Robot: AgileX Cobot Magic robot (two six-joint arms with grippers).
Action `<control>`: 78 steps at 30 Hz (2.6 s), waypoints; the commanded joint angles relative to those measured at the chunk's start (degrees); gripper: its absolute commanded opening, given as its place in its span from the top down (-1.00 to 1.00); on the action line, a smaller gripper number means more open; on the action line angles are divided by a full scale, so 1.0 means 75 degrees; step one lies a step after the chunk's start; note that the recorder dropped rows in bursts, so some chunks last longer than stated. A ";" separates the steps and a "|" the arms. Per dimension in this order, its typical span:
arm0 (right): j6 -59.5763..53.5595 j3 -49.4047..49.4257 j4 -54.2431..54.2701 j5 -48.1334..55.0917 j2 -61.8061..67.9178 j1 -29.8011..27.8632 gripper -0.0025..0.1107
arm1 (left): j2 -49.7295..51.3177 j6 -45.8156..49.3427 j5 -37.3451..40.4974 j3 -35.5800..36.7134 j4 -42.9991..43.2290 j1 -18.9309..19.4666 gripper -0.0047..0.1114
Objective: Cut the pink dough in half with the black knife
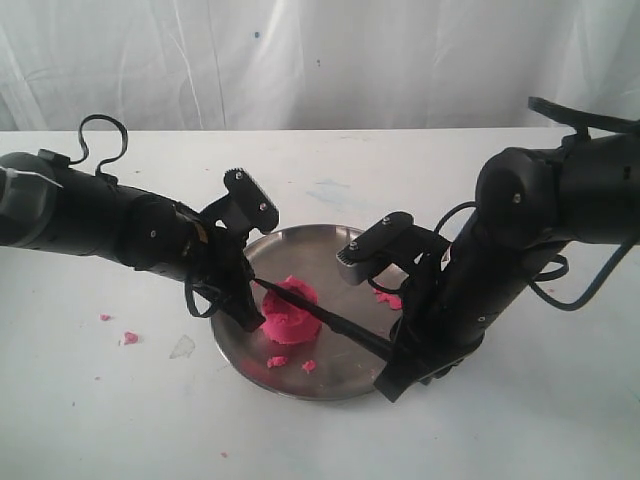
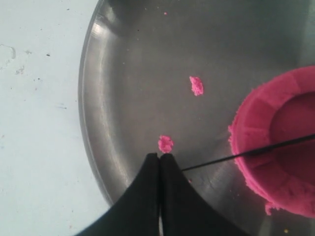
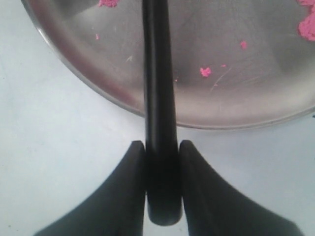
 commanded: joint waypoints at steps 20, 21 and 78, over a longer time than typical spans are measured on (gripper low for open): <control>0.0034 0.0046 0.0027 -0.0131 -0.0017 -0.0001 0.96 | 0.0012 -0.0088 0.0248 0.0052 -0.0091 -0.0018 0.92; 0.0034 0.0046 0.0027 -0.0131 -0.0017 -0.0001 0.96 | 0.0012 -0.0088 0.0248 0.0052 -0.0091 -0.0018 0.92; 0.0034 0.0046 0.0041 -0.0105 -0.0017 -0.0001 0.96 | -0.1006 -0.0627 0.2046 -0.0361 -0.0258 0.0134 0.92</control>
